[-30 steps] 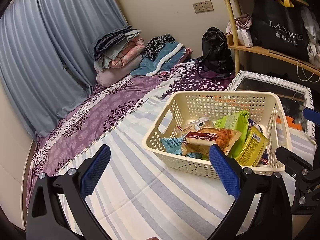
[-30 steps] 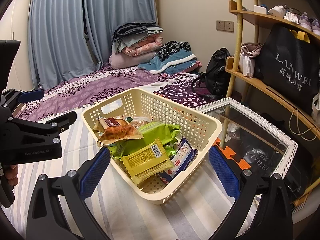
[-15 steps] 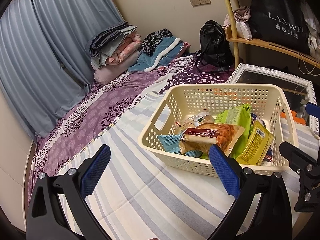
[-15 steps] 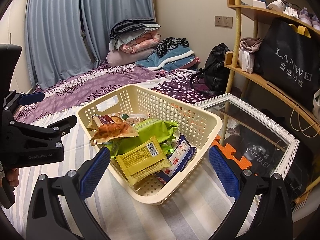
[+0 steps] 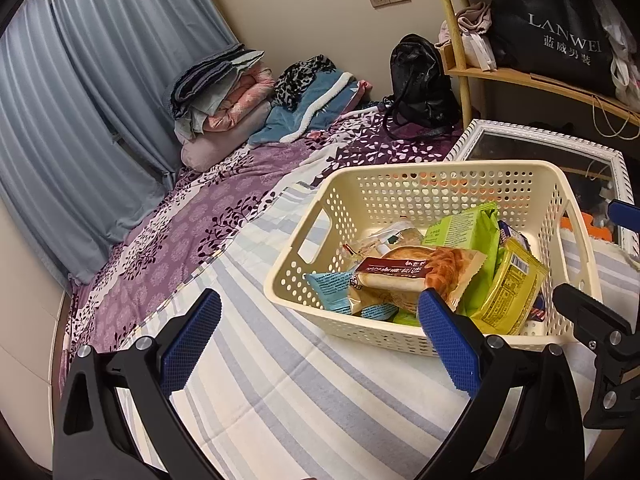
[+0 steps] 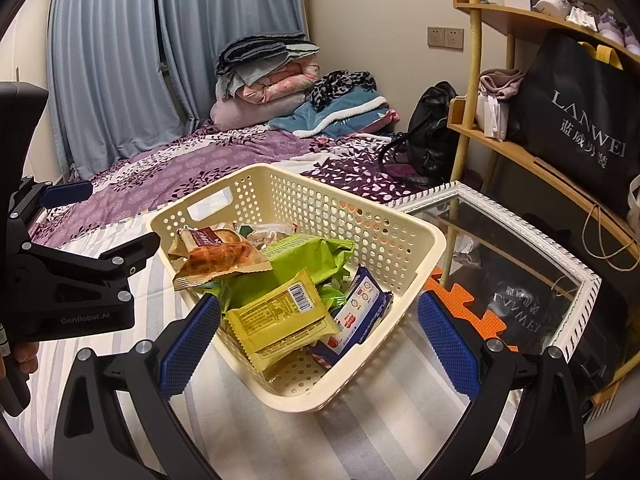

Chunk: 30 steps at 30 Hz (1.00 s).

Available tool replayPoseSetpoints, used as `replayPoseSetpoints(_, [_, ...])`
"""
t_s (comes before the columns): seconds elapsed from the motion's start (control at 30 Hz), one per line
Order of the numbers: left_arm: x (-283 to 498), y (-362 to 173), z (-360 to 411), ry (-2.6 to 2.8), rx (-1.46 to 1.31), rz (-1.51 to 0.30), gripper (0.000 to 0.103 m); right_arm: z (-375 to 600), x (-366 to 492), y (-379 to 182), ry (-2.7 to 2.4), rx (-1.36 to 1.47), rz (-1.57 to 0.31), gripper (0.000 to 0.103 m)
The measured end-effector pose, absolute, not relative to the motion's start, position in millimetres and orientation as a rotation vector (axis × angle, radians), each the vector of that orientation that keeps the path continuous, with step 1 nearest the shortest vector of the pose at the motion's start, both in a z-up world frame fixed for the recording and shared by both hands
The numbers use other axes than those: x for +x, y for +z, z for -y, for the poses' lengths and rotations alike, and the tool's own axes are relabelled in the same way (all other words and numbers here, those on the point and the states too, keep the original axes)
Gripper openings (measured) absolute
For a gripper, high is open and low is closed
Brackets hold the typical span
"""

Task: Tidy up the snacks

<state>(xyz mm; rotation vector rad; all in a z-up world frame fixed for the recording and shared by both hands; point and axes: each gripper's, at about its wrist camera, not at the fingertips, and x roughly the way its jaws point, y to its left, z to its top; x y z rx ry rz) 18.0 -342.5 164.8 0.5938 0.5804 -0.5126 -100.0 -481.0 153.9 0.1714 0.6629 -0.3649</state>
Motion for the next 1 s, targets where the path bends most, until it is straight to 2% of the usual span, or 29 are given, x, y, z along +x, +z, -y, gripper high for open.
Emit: replayPoseSetpoints(1.0, [15.7,161.0,349.2,-0.538,0.611,-0.579,0.100,482.9,-98.6,146.0,-0.372,0.175,-0.668,0.098])
